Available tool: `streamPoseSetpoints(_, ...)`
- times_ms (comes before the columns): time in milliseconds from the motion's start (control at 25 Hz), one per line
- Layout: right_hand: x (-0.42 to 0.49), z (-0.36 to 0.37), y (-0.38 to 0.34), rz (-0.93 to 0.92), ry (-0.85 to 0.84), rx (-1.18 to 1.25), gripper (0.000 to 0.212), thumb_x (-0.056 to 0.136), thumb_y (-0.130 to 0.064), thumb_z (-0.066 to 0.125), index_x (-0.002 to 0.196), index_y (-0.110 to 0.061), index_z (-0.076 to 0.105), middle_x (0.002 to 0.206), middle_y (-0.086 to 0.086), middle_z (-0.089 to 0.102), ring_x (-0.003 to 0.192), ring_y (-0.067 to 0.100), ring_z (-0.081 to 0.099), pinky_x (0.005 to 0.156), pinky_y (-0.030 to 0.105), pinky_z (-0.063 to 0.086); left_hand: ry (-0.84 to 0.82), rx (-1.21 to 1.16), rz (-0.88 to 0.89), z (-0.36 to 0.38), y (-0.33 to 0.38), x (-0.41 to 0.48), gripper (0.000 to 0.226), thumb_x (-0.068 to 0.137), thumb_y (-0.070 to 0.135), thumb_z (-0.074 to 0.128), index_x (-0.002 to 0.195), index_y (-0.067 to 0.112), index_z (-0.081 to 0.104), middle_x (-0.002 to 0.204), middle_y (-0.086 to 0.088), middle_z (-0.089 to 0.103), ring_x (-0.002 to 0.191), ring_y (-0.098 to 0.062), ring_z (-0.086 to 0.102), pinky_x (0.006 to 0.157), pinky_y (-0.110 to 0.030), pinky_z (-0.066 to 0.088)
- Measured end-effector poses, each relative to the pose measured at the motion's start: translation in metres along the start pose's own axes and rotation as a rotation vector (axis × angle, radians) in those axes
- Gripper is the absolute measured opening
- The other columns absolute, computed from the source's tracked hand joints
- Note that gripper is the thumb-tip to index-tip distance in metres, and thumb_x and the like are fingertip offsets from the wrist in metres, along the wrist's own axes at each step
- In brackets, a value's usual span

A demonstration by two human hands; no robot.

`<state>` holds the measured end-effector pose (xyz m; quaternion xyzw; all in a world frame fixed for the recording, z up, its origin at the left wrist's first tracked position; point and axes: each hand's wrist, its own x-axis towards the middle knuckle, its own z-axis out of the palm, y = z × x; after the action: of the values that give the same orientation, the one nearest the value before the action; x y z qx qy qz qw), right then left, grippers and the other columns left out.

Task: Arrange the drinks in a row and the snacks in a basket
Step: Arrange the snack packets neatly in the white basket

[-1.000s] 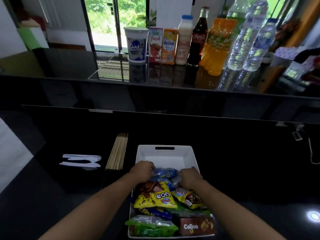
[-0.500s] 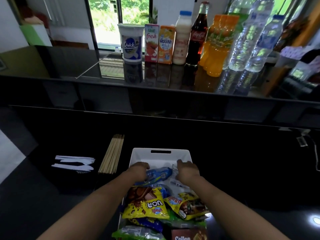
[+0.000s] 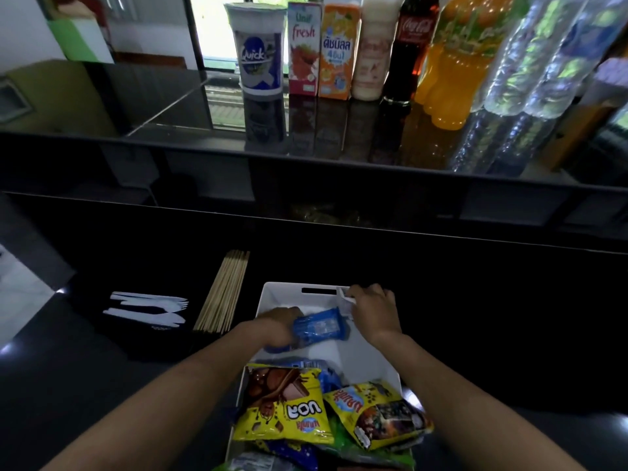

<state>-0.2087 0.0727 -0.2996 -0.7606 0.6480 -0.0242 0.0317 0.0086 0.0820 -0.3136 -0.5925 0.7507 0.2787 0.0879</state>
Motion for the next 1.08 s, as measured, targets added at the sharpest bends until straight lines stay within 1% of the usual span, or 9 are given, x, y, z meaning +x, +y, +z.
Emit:
streamPoseSetpoints(80, 0.001, 0.002, 0.003, -0.056, 0.013, -0.024, 0.037, 0.092, -0.018, 0.051, 0.128, -0.025, 0.051, 0.129, 0.005, 0.058, 0.123, 0.027, 0.045, 0.096, 0.036, 0.031, -0.005, 0.051, 0.013, -0.002, -0.001, 0.0, 0.058, 0.086, 0.029, 0.064, 0.138, 0.022, 0.04, 0.132, -0.01, 0.054, 0.113, -0.028, 0.055, 0.087, -0.03, 0.046)
streamPoseSetpoints(240, 0.006, -0.003, 0.004, -0.119, 0.051, -0.011, 0.037, 0.087, -0.016, 0.055, 0.123, -0.025, 0.057, 0.117, 0.005, 0.062, 0.116, 0.029, 0.051, 0.092, 0.037, 0.037, 0.281, 0.455, 0.169, 0.007, 0.005, 0.001, 0.054, 0.087, 0.012, 0.056, 0.137, 0.019, 0.037, 0.131, -0.009, 0.047, 0.119, -0.03, 0.046, 0.091, -0.04, 0.041)
streamPoseSetpoints(360, 0.007, -0.006, -0.001, -0.142, 0.115, 0.038, 0.036, 0.074, -0.007, 0.068, 0.108, -0.021, 0.068, 0.097, 0.009, 0.068, 0.099, 0.034, 0.061, 0.081, 0.039, 0.047, 0.366, 0.525, 0.144, 0.008, 0.001, 0.007, 0.056, 0.088, 0.01, 0.054, 0.14, 0.017, 0.035, 0.134, -0.011, 0.044, 0.123, -0.031, 0.043, 0.095, -0.042, 0.038)
streamPoseSetpoints(440, 0.007, -0.007, -0.001, -0.177, 0.117, 0.011, 0.033, 0.074, -0.009, 0.07, 0.105, -0.021, 0.069, 0.097, 0.006, 0.069, 0.098, 0.031, 0.062, 0.08, 0.039, 0.049, 0.481, 0.524, 0.174, 0.001, -0.001, 0.006, 0.058, 0.074, 0.015, 0.073, 0.129, 0.016, 0.053, 0.119, -0.01, 0.058, 0.108, -0.03, 0.057, 0.086, -0.038, 0.048)
streamPoseSetpoints(520, 0.004, -0.006, 0.001, -0.182, 0.124, -0.03, 0.034, 0.074, -0.014, 0.072, 0.106, -0.023, 0.068, 0.101, 0.001, 0.068, 0.098, 0.028, 0.063, 0.081, 0.037, 0.05, 0.503, 0.559, 0.198, -0.002, -0.003, 0.004, 0.062, 0.043, 0.021, 0.091, 0.102, 0.019, 0.071, 0.091, -0.004, 0.068, 0.079, -0.023, 0.067, 0.064, -0.029, 0.055)
streamPoseSetpoints(680, 0.002, -0.005, 0.002, -0.16, 0.148, -0.107, 0.044, 0.057, -0.012, 0.081, 0.098, -0.025, 0.071, 0.09, -0.001, 0.068, 0.085, 0.025, 0.066, 0.069, 0.033, 0.052, 0.523, 0.54, 0.246, 0.001, -0.003, 0.006, 0.061, 0.036, 0.021, 0.092, 0.094, 0.022, 0.074, 0.084, -0.001, 0.069, 0.074, -0.02, 0.068, 0.059, -0.028, 0.054)
streamPoseSetpoints(800, 0.004, -0.01, 0.002, -0.169, 0.121, -0.148, 0.047, 0.062, -0.009, 0.076, 0.106, -0.025, 0.069, 0.096, 0.0, 0.067, 0.089, 0.026, 0.064, 0.072, 0.034, 0.05, 0.522, 0.529, 0.183, -0.006, 0.003, 0.005, 0.059, 0.057, 0.018, 0.083, 0.113, 0.019, 0.066, 0.103, -0.007, 0.066, 0.096, -0.025, 0.065, 0.074, -0.032, 0.053)
streamPoseSetpoints(920, 0.001, -0.012, -0.001, -0.154, 0.078, -0.147, 0.046, 0.072, -0.01, 0.07, 0.116, -0.025, 0.065, 0.106, 0.002, 0.065, 0.099, 0.028, 0.062, 0.08, 0.036, 0.048, 0.43, 0.498, 0.109, 0.001, -0.001, 0.011, 0.054, 0.089, 0.01, 0.049, 0.141, 0.016, 0.036, 0.137, -0.011, 0.044, 0.127, -0.031, 0.043, 0.1, -0.041, 0.036)
streamPoseSetpoints(1080, -0.017, -0.019, -0.004, -0.12, 0.142, 0.01, 0.038, 0.087, -0.02, 0.063, 0.125, -0.023, 0.06, 0.119, 0.002, 0.061, 0.107, 0.028, 0.058, 0.086, 0.036, 0.045, 0.542, 0.326, 0.294, -0.002, -0.003, -0.013, 0.056, 0.079, 0.005, 0.063, 0.133, 0.016, 0.053, 0.127, -0.008, 0.057, 0.118, -0.026, 0.056, 0.098, -0.034, 0.044)
